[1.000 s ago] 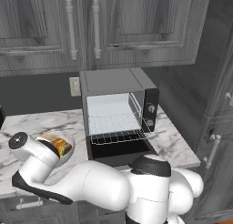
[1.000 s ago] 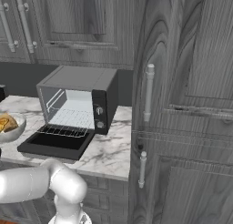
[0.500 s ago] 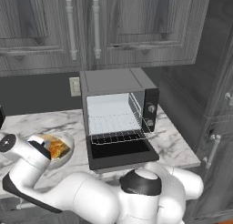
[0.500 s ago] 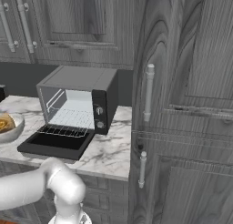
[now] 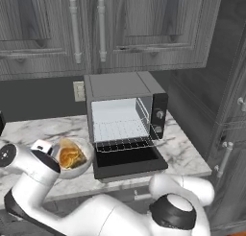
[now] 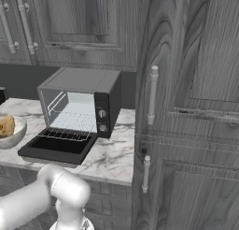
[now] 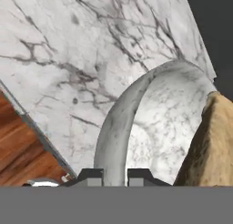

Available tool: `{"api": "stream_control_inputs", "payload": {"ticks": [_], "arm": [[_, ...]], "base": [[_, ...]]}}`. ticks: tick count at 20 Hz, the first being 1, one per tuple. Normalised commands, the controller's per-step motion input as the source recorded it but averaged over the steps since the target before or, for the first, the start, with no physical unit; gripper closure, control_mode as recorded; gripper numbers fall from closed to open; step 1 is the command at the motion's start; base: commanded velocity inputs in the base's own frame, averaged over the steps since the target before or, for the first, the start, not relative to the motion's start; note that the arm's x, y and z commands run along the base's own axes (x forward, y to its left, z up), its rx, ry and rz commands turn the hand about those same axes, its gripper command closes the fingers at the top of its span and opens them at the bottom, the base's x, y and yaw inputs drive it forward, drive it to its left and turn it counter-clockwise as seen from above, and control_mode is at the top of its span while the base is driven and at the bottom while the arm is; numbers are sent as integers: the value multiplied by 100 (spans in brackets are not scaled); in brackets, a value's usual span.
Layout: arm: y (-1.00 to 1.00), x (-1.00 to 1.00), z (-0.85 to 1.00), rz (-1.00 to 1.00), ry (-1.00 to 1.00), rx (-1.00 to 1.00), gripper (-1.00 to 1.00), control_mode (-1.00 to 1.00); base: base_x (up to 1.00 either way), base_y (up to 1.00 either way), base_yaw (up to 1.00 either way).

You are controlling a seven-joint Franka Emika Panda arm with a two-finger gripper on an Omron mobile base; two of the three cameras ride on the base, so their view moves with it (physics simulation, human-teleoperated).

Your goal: Pick up the heated bread from the toaster oven and place it in the bowl. Then move the bread bowl to the dining counter.

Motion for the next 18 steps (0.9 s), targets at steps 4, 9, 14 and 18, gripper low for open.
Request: {"api": "stream_control_inputs", "payload": {"ticks": [4, 9, 14, 18], "arm": [[-44, -51, 91, 4, -18, -3, 100, -100], [-63, -29, 93, 8, -13, -2, 100, -100], [-91, -19, 77, 13, -9, 0, 100, -100], [-85, -9, 56, 11, -6, 8, 100, -100]], "base": [[0, 0, 0], [0, 0, 0], [0, 0, 0], [0, 0, 0]]}}
